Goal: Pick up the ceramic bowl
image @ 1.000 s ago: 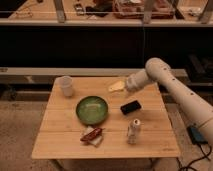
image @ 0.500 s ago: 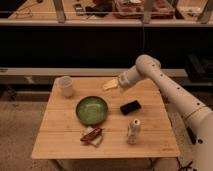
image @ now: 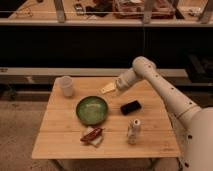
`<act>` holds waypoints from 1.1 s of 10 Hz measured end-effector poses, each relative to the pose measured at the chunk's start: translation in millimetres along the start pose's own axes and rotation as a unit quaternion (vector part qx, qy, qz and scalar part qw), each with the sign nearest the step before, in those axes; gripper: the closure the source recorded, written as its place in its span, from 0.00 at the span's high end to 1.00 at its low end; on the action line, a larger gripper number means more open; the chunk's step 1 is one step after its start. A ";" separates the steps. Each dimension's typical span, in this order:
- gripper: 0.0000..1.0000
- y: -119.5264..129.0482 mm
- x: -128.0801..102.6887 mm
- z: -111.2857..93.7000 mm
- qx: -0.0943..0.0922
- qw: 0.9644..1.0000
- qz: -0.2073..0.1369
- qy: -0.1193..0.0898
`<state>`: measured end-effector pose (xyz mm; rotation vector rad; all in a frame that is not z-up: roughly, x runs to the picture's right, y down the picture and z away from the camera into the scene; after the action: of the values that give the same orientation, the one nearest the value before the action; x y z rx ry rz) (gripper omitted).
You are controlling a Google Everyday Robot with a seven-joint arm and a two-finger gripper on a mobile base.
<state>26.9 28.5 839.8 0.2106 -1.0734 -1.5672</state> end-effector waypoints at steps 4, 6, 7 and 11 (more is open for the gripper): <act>0.69 11.0 2.5 35.5 0.012 0.998 -0.034 -0.043; 0.50 17.8 4.1 46.8 0.003 0.998 -0.035 -0.052; 0.41 20.2 3.1 52.4 0.001 0.998 -0.032 -0.056; 0.33 28.9 -1.3 77.0 -0.015 0.998 -0.023 -0.060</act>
<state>-2.8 71.4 903.5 0.1224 -1.1440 -1.6544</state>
